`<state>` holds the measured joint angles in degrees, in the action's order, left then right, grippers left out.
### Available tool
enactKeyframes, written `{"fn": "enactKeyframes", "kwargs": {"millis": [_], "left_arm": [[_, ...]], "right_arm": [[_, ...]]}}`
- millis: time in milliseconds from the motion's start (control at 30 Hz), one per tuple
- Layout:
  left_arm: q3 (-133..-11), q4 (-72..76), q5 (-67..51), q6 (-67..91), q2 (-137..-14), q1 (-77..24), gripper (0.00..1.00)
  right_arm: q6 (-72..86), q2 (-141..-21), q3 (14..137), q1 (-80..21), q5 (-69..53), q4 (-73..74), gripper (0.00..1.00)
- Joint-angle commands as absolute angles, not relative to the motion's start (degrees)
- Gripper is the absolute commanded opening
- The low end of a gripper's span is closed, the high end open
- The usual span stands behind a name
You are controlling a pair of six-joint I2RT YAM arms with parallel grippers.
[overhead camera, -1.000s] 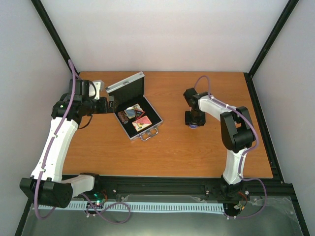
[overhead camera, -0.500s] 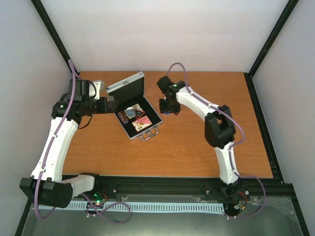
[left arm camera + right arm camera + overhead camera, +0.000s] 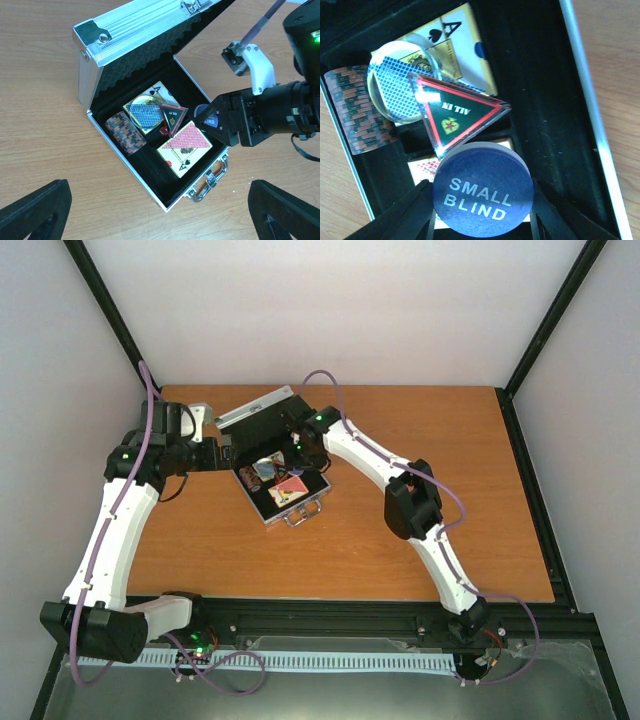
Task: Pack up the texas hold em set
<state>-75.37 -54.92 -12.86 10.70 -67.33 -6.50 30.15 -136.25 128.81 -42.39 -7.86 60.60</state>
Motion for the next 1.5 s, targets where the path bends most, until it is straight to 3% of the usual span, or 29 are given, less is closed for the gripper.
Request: {"fn": "enactKeyframes", "kwargs": {"millis": [0, 333, 467, 633, 800, 967, 1033, 1233, 1467], "left_arm": [[-77.1, -54.59, -13.24, 10.81, -66.99, -6.59, 1.0], [-77.43, -54.68, -14.03, 10.98, -67.26, -6.64, 1.0], [-77.3, -54.79, -14.07, 10.99, -67.06, -6.59, 1.0], [-77.11, -54.74, -13.89, 10.93, -66.88, -6.61, 1.0], [-77.16, -54.69, -13.55, 10.85, -66.94, -6.6, 1.0], [-77.72, -54.89, -12.89, 10.72, -67.15, -6.59, 1.0], [-78.1, -55.02, -12.6, 10.72, -67.39, -6.59, 1.0], [-80.27, -55.18, -11.53, 11.14, -68.28, -6.59, 1.0], [-84.87, -54.35, -11.73, 12.99, -70.85, -6.59, 1.0]], "right_arm": [[32.28, -139.8, 131.2, -44.59, -10.89, 60.17, 0.41], [33.72, -144.34, 132.16, -46.05, -11.74, 58.68, 0.41], [34.01, -144.5, 132.15, -46.05, -11.26, 58.87, 0.45], [33.33, -143.93, 132.1, -46.05, -9.93, 59.5, 0.6], [32.72, -143.33, 131.93, -46.03, -10.15, 59.53, 0.81], [31.8, -141.22, 131.88, -45.98, -9.11, 58.85, 0.91], [31.21, -140.25, 131.9, -45.97, -8.75, 59.05, 0.99], [29.81, -135.81, 129.91, -45.51, -6.59, 60.74, 1.0], [30.07, -126.6, 118.9, -41.51, -4.89, 58.65, 1.0]]}}
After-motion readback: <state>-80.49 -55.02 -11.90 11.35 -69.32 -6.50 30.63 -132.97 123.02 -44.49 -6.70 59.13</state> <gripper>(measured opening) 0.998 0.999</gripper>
